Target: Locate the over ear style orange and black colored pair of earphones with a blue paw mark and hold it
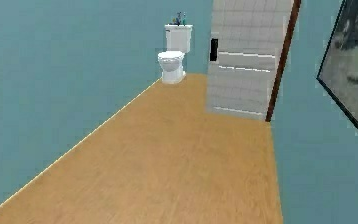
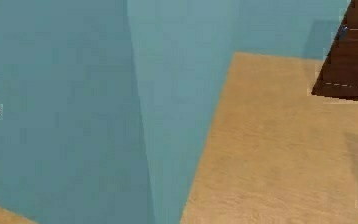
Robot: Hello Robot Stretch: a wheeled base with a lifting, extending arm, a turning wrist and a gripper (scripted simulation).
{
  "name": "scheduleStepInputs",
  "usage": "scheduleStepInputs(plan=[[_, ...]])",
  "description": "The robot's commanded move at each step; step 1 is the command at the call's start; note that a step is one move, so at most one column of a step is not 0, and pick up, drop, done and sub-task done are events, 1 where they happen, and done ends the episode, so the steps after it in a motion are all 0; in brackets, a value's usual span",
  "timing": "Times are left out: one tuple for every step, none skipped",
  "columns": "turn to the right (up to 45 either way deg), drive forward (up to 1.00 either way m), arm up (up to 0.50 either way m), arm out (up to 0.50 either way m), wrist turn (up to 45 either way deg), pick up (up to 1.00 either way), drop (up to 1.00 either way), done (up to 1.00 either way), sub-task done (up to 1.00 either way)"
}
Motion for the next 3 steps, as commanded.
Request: scheduleStepInputs(plan=[[-6.0,0.0,0.0,0.0,0.0,0.0,0.0,0.0,0.0],[0.0,0.55,0.0,0.0,0.0,0.0,0.0,0.0,0.0],[3.0,0.0,0.0,0.0,0.0,0.0,0.0,0.0,0.0]])
